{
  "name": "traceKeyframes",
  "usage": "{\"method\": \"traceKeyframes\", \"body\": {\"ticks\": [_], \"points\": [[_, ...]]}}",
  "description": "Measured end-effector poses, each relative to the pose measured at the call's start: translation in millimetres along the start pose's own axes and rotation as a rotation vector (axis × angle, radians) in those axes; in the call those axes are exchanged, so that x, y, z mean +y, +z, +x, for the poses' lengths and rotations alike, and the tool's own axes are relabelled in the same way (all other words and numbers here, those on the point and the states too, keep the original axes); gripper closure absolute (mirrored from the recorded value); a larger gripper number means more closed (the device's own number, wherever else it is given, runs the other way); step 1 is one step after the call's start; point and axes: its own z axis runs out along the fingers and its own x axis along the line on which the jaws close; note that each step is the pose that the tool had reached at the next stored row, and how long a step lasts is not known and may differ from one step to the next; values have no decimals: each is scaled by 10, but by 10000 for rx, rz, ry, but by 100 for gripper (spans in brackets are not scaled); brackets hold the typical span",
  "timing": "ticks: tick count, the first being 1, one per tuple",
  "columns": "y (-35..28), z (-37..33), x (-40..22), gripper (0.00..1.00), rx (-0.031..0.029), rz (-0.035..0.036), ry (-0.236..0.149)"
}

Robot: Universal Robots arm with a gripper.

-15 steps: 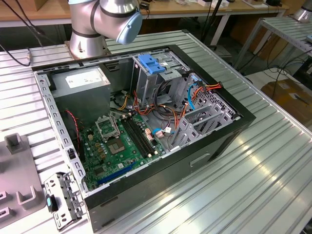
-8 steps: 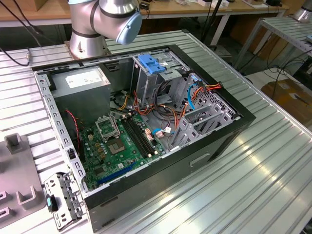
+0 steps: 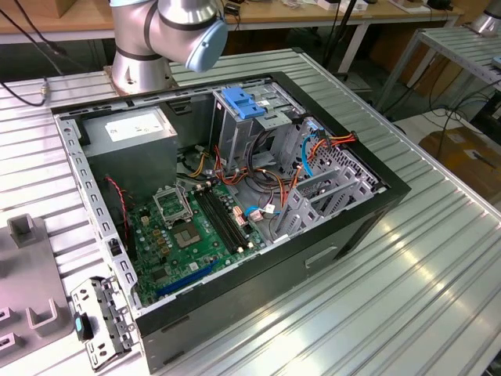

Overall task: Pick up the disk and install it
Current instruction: 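Reach for the disk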

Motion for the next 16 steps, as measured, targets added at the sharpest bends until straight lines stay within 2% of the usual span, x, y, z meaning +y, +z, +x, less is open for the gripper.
{"method": "traceKeyframes", "body": {"ticks": [3, 5, 8, 10, 13, 16], "points": [[3, 72, 5, 89, 3, 0, 1], [7, 82, 6, 89, 35, 1, 2], [15, 84, 9, 89, 224, 10, 11], [28, 99, 21, 89, 310, 17, 14], [48, 143, 53, 89, 335, 20, 14], [67, 217, 100, 89, 372, 23, 17]]}}
